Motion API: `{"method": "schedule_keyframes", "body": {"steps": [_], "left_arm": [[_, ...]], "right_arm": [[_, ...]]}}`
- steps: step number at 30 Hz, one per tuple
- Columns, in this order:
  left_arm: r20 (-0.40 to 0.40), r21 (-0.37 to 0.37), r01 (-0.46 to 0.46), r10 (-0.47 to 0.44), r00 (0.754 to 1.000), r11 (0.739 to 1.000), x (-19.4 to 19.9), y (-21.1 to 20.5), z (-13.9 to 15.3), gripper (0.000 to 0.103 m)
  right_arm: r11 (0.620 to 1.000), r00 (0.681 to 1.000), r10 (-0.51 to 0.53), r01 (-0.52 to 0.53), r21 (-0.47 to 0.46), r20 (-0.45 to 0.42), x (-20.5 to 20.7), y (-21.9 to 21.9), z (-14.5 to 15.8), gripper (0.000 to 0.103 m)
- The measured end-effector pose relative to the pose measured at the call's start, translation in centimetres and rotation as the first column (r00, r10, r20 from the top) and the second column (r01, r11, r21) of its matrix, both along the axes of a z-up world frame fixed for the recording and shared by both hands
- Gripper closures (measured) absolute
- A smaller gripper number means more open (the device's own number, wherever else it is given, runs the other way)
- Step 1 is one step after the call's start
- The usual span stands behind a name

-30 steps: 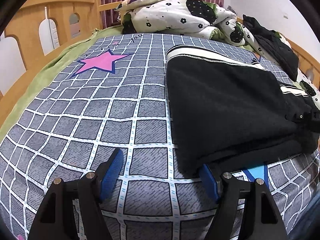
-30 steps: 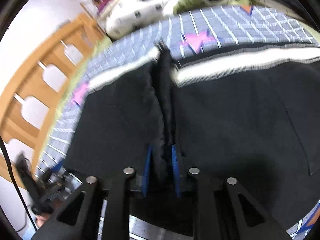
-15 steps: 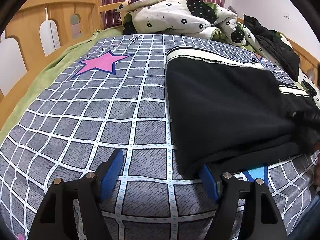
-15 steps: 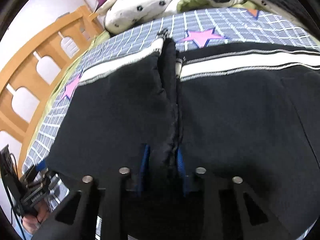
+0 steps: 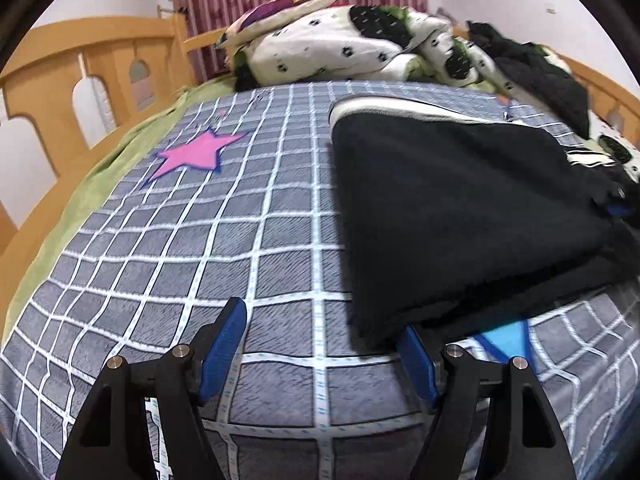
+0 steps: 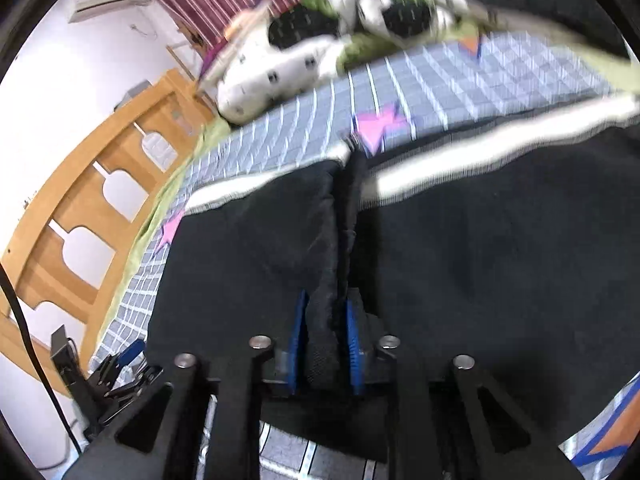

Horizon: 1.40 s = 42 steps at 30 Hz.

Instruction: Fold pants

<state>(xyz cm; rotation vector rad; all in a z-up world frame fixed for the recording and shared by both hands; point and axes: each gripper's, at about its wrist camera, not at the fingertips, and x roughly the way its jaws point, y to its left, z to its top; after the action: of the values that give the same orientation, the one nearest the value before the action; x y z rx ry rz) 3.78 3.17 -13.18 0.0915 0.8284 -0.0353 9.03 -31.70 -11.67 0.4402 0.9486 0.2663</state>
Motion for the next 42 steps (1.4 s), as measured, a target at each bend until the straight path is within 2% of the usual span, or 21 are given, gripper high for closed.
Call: {"method": "schedule_keyframes", "body": {"steps": [2,4,8,11,14,17,22,26,30,33,34,36,39,42], "left_arm": [[-0.026,-0.043,-0.023,0.021,0.999,0.999,0.4,0.7,-0.2,0.031],[-0.044,-0.08,-0.037,0.034,0.998,0.996,0.5,1.3,-0.2,0.031],[-0.036,-0.06,-0.03,0.028,0.999,0.998,0.4,1.1,-0.4,0.031],[-0.034,-0.056,-0.031,0.029,0.999,0.998,0.4,1.0,-0.4,0.031],[-0.039,-0.061,-0.034,0.032,0.999,0.998,0.4,1.0,-0.3,0.031],[-0.035,-0.056,-0.034,0.032,0.999,0.998,0.4,0.9,-0.2,0.031],[-0.013,-0.015,-0.018,0.018,1.0,1.0,0.2,0.4,-0.2,0.031],[0.0,0.011,-0.008,0.008,1.0,1.0,0.1,0.4,-0.3,0.03],[0.022,0.008,0.023,-0.023,0.999,1.0,-0.2,0.0,0.1,0.029],[0.043,0.053,0.058,-0.06,0.997,0.997,-0.6,-1.2,0.2,0.026],[0.047,0.074,0.061,-0.064,0.997,0.995,-0.7,-1.5,0.1,0.026],[0.042,0.073,0.074,-0.077,0.996,0.995,-0.7,-1.8,0.1,0.026],[0.037,0.058,0.074,-0.077,0.996,0.996,-0.7,-1.9,0.3,0.026],[0.027,0.052,0.066,-0.067,0.997,0.996,-0.6,-1.9,0.3,0.026]], "right_arm": [[1.0,0.999,-0.001,0.001,-0.003,-0.052,0.1,-0.3,-0.8,0.071],[1.0,0.999,0.003,-0.001,0.025,-0.054,-0.4,-1.0,-0.8,0.065],[0.997,0.998,0.059,-0.06,-0.052,-0.016,-2.4,-0.6,0.0,0.065],[0.982,0.99,0.142,-0.144,-0.125,-0.026,-3.7,0.6,-0.4,0.065],[0.96,0.986,0.165,-0.16,-0.228,0.0,-4.5,2.1,-0.8,0.066],[0.96,0.985,0.172,-0.167,-0.223,0.001,-3.9,3.1,-1.2,0.066],[0.972,0.994,0.106,-0.112,-0.208,-0.036,-1.0,4.3,-3.0,0.065],[0.949,0.994,0.106,-0.099,-0.299,0.009,-1.1,5.8,-2.7,0.087],[0.971,0.992,0.068,-0.041,-0.234,0.107,-2.4,3.5,0.3,0.09],[0.984,0.992,0.025,-0.003,-0.176,0.122,-3.2,1.1,1.6,0.091],[0.984,0.992,0.012,0.01,-0.175,0.122,-3.5,0.6,1.8,0.091],[0.978,0.992,-0.017,0.042,-0.204,0.124,-4.1,-0.4,1.8,0.091],[0.981,0.995,-0.022,0.041,-0.189,0.1,-4.4,-1.2,1.3,0.091],[0.968,0.996,-0.012,0.034,-0.247,0.091,-4.7,-1.0,0.6,0.091]]}}
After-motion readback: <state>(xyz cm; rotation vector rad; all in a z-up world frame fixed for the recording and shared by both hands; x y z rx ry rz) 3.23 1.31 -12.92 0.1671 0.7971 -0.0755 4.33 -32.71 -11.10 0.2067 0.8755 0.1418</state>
